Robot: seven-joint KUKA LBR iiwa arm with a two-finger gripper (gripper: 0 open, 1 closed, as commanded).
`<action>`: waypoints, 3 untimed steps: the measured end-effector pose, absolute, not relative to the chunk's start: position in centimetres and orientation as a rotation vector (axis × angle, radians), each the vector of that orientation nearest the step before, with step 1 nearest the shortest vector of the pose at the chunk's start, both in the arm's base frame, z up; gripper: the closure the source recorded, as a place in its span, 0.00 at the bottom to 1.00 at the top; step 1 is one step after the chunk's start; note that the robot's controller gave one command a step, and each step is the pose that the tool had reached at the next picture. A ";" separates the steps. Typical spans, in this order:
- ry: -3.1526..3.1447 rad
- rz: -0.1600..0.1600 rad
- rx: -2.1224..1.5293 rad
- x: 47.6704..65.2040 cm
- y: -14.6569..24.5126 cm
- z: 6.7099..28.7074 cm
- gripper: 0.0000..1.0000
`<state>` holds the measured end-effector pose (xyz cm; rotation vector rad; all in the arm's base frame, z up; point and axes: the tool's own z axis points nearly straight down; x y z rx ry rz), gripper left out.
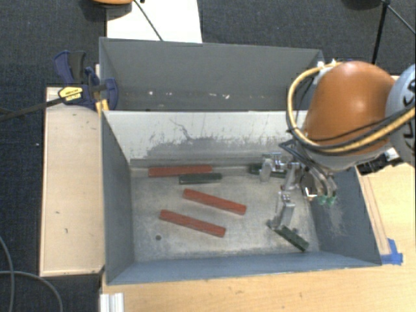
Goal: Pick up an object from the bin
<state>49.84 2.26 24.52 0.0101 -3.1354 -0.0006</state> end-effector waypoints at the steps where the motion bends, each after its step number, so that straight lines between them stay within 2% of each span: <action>1: -3.144 -0.001 0.009 50.0 2.2 24.9 0.00; 2: -3.151 -0.003 0.019 50.1 1.9 24.4 0.00; 3: -3.138 0.002 0.024 49.6 -0.7 20.3 0.00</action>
Offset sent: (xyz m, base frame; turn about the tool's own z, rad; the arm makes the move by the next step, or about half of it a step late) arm -0.0030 -0.0857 -0.1078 -0.0854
